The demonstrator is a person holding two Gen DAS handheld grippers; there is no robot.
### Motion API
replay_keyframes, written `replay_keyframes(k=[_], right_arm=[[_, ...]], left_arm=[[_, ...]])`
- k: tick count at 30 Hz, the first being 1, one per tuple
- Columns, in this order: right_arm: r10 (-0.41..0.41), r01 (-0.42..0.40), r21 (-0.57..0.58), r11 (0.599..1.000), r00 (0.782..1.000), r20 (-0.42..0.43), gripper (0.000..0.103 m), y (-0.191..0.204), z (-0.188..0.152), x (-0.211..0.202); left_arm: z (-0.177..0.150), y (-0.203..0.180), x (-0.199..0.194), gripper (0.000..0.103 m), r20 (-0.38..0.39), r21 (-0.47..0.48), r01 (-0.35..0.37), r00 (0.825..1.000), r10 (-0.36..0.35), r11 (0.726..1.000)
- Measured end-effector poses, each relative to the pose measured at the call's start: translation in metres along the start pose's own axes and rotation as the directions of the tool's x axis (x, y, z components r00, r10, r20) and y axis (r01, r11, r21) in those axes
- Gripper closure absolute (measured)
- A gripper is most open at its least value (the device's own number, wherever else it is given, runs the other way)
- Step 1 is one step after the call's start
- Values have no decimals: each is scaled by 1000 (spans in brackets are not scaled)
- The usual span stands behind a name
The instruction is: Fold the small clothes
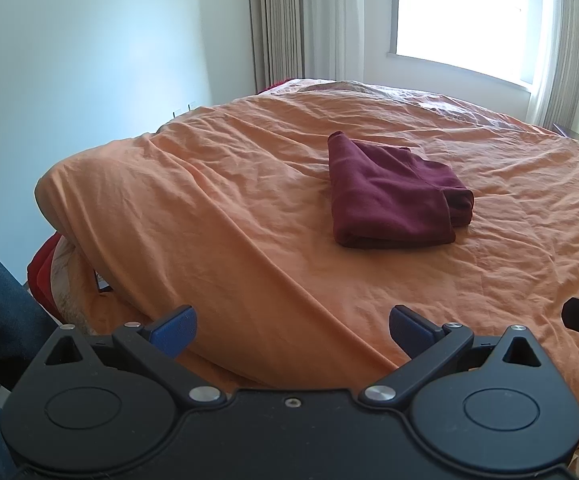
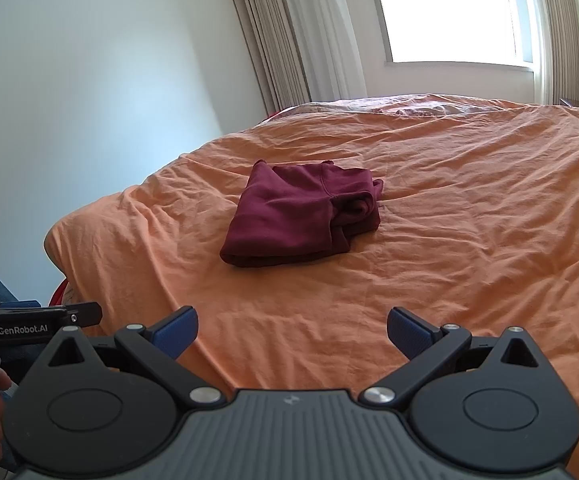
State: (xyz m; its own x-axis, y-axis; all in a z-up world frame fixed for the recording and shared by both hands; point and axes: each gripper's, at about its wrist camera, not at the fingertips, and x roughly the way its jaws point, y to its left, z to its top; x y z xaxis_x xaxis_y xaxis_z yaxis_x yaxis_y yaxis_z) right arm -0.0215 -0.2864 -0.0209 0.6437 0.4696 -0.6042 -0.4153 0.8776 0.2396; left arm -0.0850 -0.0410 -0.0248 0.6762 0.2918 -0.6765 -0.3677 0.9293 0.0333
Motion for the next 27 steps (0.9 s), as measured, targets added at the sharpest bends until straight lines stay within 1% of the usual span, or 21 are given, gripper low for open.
replay_keyframes(k=[9, 14, 19, 27], right_arm=[[1, -1, 1, 1000, 1000, -2, 0, -1, 1, -1], [0, 0, 3, 1000, 1000, -1, 0, -2, 1, -1], [0, 0, 5, 1000, 1000, 0, 0, -3, 0, -1], [1, -1, 7, 1000, 1000, -4, 0, -5, 0, -2]], left_arm=[[0, 1, 0, 1, -4, 1, -2, 1000, 2, 1000], [2, 0, 3, 1, -28, -8, -9, 1000, 9, 1000], [2, -1, 3, 1, -27, -12, -16, 1000, 15, 1000], [-1, -5, 2, 1, -25, 9, -7, 1000, 7, 1000]])
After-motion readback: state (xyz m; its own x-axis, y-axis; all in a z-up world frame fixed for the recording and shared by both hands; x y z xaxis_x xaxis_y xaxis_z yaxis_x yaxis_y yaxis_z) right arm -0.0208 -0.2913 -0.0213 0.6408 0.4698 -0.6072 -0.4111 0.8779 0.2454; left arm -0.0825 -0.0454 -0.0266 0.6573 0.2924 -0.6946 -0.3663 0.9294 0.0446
